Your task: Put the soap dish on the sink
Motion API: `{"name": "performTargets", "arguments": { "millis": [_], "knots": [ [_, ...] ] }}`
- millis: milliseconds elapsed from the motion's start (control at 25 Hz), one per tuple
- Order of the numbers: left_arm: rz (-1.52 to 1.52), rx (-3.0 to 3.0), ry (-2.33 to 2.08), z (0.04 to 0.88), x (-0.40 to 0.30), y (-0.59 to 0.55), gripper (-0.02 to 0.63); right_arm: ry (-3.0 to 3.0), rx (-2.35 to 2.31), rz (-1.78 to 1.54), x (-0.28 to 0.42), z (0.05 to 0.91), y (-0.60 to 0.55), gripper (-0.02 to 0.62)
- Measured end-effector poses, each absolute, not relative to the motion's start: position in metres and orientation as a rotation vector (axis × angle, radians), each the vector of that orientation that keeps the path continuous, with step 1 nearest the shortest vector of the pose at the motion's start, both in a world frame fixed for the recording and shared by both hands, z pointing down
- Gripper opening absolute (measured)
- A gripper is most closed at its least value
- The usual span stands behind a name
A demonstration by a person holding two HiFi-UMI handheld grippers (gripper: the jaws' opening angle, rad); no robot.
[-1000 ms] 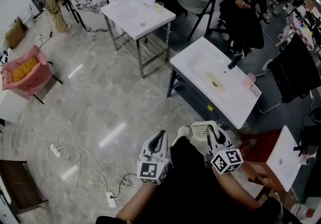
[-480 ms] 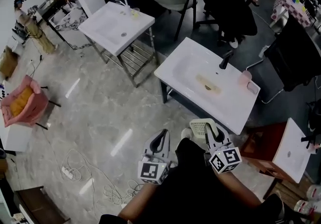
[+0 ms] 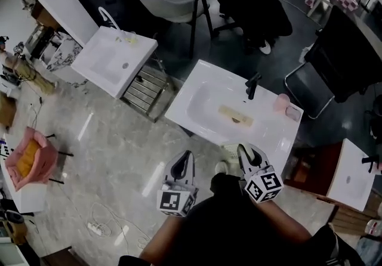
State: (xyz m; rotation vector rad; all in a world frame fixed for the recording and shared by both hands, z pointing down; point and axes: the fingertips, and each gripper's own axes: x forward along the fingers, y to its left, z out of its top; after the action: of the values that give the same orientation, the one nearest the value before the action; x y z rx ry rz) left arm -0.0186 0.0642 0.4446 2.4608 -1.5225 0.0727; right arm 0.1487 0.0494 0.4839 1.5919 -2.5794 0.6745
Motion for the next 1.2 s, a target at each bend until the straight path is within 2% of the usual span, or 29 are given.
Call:
{"name": "performTargets", "arguments": {
  "millis": [640,1200],
  "knots": [
    [0.133,2.457,-1.502,0.472,0.008,-0.026,0.017,-2.549,1.617,0.775,0.173,0.516,-0.069,0.025],
    [0.119,2.423,-1.364,0.508,-0.033,-0.089,0.017,-2.491,1.666,0.917,0.104,0.543,-0.182,0.025]
  ]
}}
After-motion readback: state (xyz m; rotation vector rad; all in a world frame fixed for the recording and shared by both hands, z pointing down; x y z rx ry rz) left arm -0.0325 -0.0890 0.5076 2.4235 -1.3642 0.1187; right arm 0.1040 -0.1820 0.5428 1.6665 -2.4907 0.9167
